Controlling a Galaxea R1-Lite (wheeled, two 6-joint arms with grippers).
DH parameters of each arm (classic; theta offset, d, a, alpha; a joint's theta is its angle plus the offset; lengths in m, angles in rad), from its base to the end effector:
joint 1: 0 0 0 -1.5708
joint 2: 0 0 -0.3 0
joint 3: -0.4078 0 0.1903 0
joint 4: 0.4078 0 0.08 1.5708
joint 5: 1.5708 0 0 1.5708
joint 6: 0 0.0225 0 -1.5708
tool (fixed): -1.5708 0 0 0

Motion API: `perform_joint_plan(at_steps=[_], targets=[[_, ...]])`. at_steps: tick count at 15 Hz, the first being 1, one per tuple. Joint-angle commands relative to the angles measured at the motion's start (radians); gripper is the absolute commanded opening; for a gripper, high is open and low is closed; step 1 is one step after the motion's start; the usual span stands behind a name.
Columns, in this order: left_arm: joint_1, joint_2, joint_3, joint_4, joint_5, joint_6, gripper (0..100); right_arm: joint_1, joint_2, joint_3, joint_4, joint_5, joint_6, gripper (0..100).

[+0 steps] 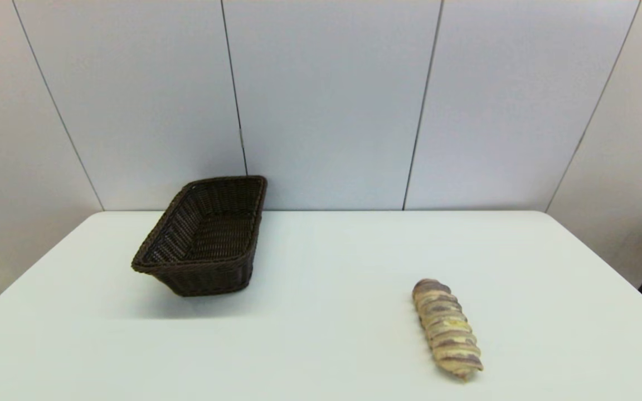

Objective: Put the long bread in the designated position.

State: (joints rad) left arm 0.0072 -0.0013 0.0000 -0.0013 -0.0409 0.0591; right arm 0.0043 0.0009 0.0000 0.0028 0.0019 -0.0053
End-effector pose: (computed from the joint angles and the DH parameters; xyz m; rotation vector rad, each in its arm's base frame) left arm -0.0229 -0.0011 0.0756 0.0592 -0.0036 -0.0336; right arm -0.0227 -0.0001 0.0752 -0.0053 0.0037 0.0062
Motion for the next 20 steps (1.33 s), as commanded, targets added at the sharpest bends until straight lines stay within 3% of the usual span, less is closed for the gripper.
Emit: perform_joint_plan(at_steps=[1,17,20], targets=[[0.0,0.001,0.002,0.0,-0.001,0.001,100,0.0,0.001,0.0,0.0,0.0,-0.001,100],[0.0,0.063,-0.018,0.009,0.022,-0.056,100,0.0,0.001,0.0,0.0,0.0,-0.001,100],[-0.013,0.285,-0.247,0.199,0.009,-0.01,100,0.0,0.001,0.0,0.0,0.0,-0.001,100]])
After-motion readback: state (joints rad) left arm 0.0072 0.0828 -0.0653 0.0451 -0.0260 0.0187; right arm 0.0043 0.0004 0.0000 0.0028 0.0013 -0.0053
